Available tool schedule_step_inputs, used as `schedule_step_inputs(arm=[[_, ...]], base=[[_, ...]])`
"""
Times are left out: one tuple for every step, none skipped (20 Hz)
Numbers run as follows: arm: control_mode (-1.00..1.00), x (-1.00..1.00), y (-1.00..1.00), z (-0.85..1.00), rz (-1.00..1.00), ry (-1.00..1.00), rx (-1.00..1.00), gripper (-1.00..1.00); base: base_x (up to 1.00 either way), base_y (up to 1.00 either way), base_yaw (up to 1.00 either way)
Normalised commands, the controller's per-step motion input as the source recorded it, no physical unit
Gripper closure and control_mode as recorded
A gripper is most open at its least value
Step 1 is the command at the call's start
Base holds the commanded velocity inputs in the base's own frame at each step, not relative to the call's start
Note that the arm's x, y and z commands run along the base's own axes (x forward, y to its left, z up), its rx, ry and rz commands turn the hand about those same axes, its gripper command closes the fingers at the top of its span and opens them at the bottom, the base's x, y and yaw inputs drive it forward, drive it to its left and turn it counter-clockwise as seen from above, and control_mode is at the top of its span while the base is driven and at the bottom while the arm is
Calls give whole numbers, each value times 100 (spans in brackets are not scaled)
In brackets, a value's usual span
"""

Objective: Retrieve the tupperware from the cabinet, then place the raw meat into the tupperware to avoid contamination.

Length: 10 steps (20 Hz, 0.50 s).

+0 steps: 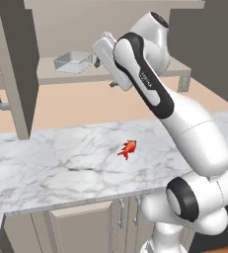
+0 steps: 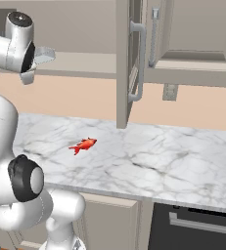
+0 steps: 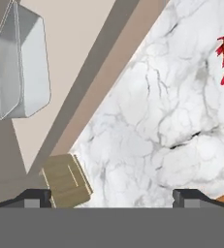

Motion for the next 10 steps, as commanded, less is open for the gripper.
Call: schedule_step_inputs(arm=[[-100,25,-21,1,3,-29,10,-100],[-100,35,-8,11,8,-27,6,-100],[-100,47,-18,15,12,-21,6,-100],[-100,52,-25,21,11,-15,7,-100],[-100,49,-28,27,11,-13,9,-100],[-100,45,-26,28,9,-12,8,-100],[-100,41,-26,30,9,-11,9,-100],[-100,36,-19,30,11,-7,7,-100],[-100,6,-21,31,10,0,0,-100],[-100,12,-3,13,3,1,0,-100]], base=[[0,0,0],[0,0,0],[0,0,0],[0,0,0],[0,0,0],[0,0,0],[0,0,0],[0,0,0],[0,0,0],[0,0,0]])
